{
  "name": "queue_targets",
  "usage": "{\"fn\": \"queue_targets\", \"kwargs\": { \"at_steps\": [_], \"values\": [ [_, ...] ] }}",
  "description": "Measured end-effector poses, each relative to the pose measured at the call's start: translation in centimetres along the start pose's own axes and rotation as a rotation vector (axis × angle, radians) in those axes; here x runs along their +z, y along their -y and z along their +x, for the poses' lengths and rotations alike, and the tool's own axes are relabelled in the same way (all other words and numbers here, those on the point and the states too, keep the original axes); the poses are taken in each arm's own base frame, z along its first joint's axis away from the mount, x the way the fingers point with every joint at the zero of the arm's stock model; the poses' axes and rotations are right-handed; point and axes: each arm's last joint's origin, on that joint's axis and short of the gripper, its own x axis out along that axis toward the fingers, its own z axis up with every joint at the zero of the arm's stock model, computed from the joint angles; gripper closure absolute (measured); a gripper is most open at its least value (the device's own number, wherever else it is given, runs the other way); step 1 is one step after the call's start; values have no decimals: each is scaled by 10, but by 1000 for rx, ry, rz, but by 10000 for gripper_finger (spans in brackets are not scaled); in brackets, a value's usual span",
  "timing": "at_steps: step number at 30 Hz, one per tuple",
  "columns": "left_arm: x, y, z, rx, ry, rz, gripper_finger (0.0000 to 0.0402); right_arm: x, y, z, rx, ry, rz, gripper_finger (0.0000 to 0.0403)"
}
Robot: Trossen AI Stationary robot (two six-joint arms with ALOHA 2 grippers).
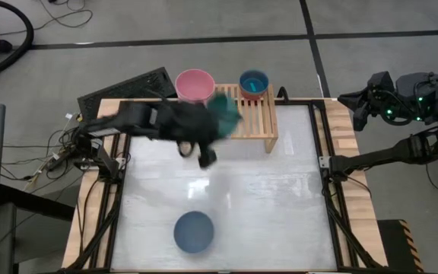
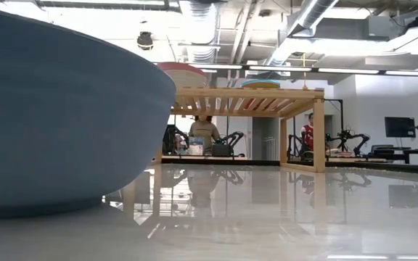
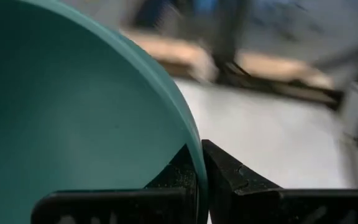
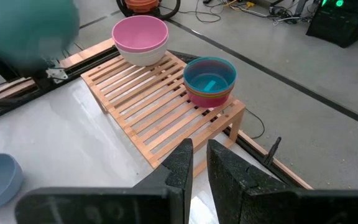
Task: Place and stack bowls onto a shelf
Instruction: Stack the large green bowl on top of the large pink bowl
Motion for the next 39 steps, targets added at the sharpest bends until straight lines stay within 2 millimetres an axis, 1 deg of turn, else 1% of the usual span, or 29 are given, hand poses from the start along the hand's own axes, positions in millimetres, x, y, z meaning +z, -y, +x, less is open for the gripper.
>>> {"fn": "queue_targets", "kwargs": {
  "at_steps": [2, 4, 5, 10, 11, 14, 18, 23, 26, 29, 32, 35, 39],
  "values": [
    [14, -16, -15, 110, 83, 31, 401, 0, 0, 0, 0, 0, 0, 327],
    [20, -35, -17, 194, 141, 27, 401, 0, 0, 0, 0, 0, 0, 327],
    [21, -47, -18, 222, 141, 28, 401, 0, 0, 0, -1, 0, 0, 327],
    [11, -108, -14, 343, -25, 21, 401, 0, 0, 0, -1, 0, -1, 327],
    [8, -119, -11, 363, -63, 19, 401, 0, 0, 0, -1, 0, -1, 327],
    [2, -147, -6, 372, -136, 23, 401, 0, 0, 0, -2, 1, -1, 327],
    [-6, -176, 9, 344, -220, 31, 401, 0, 0, 0, -3, 1, -3, 327],
    [-29, -196, 38, 328, -472, 90, 401, 0, 0, 0, -4, 2, -3, 327],
    [-38, -200, 53, 305, -568, 132, 401, 0, 0, 0, -4, 1, -3, 327],
    [-42, -197, 65, 273, -613, 187, 401, 0, 0, 0, -5, 2, 0, 327],
    [-42, -191, 68, 268, -625, 242, 401, 0, 0, 0, -5, 2, 0, 327],
    [-41, -188, 66, 275, -623, 256, 401, 0, 0, 0, -7, 2, -1, 327],
    [-41, -186, 62, 237, -629, 263, 401, 0, 0, 0, -7, 2, -1, 327]
  ]
}}
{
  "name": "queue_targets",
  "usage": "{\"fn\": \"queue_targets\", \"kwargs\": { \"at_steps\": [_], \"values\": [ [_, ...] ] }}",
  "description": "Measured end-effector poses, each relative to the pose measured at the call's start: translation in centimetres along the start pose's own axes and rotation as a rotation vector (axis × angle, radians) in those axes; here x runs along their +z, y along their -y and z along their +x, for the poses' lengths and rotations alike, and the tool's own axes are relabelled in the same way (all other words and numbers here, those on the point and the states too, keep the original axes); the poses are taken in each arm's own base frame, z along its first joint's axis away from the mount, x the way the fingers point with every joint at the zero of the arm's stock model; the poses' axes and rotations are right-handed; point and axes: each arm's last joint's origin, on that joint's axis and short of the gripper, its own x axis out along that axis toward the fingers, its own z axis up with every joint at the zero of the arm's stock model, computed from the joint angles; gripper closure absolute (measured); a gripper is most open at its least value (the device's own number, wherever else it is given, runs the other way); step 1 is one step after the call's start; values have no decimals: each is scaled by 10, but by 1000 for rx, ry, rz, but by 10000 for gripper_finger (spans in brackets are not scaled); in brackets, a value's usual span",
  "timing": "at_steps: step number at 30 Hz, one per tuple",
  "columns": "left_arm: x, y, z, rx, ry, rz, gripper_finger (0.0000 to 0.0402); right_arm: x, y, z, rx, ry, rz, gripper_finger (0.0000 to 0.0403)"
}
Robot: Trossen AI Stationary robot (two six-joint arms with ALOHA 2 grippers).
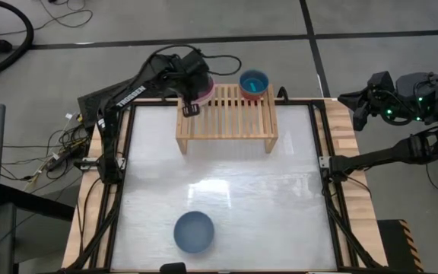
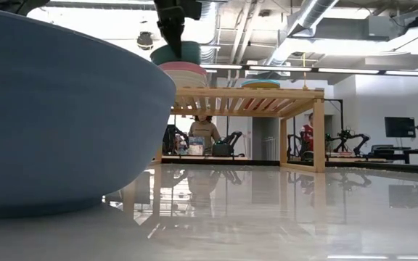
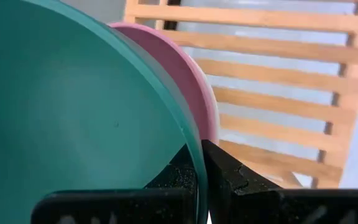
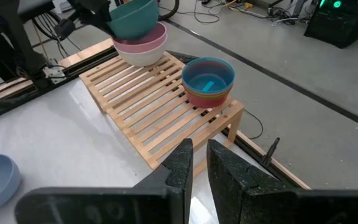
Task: Place and stack bowls onto a shelf
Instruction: Stack the large green bowl on top of the large pink bowl
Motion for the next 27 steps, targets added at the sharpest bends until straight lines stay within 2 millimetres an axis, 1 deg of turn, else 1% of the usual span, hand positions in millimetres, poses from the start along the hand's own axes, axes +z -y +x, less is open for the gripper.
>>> {"fn": "queue_targets", "kwargs": {
  "at_steps": [3, 6, 18, 22, 27],
  "values": [
    [-3, 2, 0, -48, -13, 40, 401, 0, 0, 0, 0, 0, 0, 327],
    [-1, 4, -1, -97, 12, 66, 401, 0, 0, 0, 0, 0, 0, 327],
    [-1, 3, 0, -94, 22, 113, 397, 0, 0, 0, 0, 0, -2, 327],
    [-1, 3, 0, -80, 13, 114, 370, 0, 0, 0, 0, 0, -2, 327],
    [-2, 3, 0, -73, 8, 112, 316, 0, 0, 0, 0, 0, -11, 327]
  ]
}}
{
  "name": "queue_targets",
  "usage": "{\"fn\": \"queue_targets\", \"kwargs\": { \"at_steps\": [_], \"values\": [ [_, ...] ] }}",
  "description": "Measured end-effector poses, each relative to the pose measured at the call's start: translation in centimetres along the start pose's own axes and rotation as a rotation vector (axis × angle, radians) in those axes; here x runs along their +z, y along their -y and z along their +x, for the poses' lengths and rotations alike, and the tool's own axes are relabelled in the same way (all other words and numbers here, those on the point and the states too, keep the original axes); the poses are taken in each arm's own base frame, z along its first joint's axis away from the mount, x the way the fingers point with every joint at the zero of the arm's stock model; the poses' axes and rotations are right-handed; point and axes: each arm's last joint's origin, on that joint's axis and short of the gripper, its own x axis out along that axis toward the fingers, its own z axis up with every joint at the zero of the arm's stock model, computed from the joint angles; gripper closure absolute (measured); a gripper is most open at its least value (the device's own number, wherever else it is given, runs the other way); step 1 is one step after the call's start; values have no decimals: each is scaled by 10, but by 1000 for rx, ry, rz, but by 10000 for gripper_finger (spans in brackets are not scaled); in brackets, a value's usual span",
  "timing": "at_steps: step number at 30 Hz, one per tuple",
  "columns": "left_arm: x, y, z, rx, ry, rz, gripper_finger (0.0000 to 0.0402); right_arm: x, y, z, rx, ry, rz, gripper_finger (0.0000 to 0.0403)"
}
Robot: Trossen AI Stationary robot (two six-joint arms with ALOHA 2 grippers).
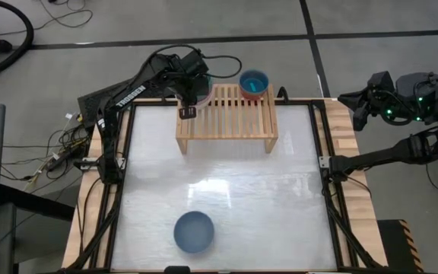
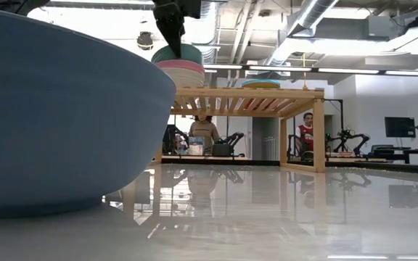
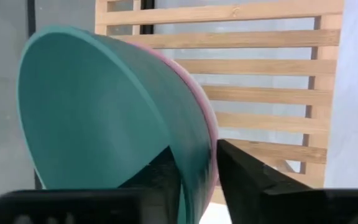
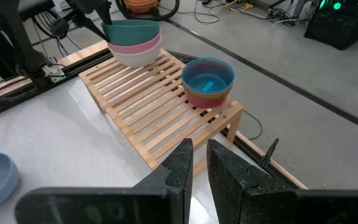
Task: Place and stack bowls onto a shelf
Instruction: Stack the large green bowl on top of the large pink bowl
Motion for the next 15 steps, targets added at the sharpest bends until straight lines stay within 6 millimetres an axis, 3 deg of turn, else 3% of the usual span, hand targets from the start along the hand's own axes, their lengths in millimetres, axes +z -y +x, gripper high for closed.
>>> {"fn": "queue_targets", "kwargs": {
  "at_steps": [6, 15],
  "values": [
    [-2, 0, -5, 63, -24, -7, 269, 0, 0, 0, 0, 0, -4, 327],
    [-11, 4, -38, 109, 47, -47, 262, 0, 0, 0, 0, 0, -6, 327]
  ]
}}
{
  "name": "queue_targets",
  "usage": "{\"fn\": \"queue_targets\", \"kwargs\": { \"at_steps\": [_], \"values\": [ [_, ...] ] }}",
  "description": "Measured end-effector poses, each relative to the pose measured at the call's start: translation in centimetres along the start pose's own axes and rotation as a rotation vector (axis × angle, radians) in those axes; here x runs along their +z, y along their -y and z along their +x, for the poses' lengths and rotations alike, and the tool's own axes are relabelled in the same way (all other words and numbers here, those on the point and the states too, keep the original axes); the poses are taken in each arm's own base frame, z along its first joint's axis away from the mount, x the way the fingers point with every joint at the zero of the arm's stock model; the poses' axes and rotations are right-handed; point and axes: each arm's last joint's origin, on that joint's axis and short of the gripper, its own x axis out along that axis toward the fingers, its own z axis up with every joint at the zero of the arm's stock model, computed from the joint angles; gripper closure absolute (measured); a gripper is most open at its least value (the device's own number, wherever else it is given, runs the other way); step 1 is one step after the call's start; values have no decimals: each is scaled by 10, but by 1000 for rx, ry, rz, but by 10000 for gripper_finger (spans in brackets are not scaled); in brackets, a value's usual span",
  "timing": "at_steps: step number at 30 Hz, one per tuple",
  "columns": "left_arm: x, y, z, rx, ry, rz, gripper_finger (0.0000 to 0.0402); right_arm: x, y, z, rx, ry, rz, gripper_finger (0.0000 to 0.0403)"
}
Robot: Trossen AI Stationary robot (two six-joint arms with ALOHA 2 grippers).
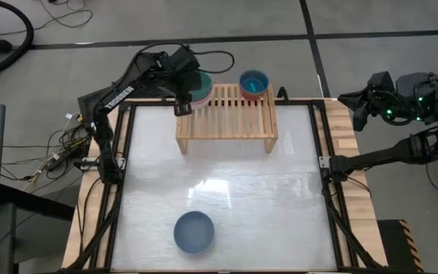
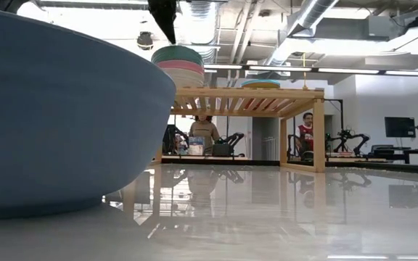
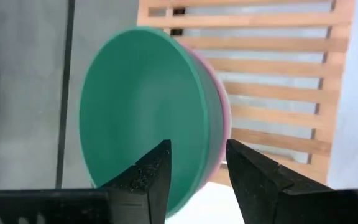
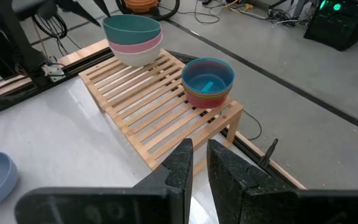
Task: Place and stack bowls onto a shelf
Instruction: Stack the large green bowl on top of the large pink bowl
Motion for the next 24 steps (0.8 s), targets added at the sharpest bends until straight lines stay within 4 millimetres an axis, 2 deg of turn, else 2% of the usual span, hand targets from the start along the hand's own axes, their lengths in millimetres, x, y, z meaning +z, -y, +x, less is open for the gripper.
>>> {"fn": "queue_targets", "kwargs": {
  "at_steps": [5, 9, 14, 18, 20, 24],
  "values": [
    [6, 0, -16, 63, 118, -112, 262, 0, 0, 0, 0, 0, -1, 327],
    [8, 8, -16, 148, 70, -107, 284, 0, 0, 0, 0, 0, -1, 327],
    [15, 30, 4, 211, -16, -27, 336, 0, 0, 0, 0, 0, 0, 327],
    [20, 45, 18, 363, -77, 16, 375, 0, 0, 0, 0, 0, 0, 327],
    [20, 50, 23, 384, -100, 34, 392, 0, 0, 0, 0, 0, 0, 327],
    [20, 61, 30, 369, -113, 19, 398, 0, 0, 0, 1, 0, 0, 327]
  ]
}}
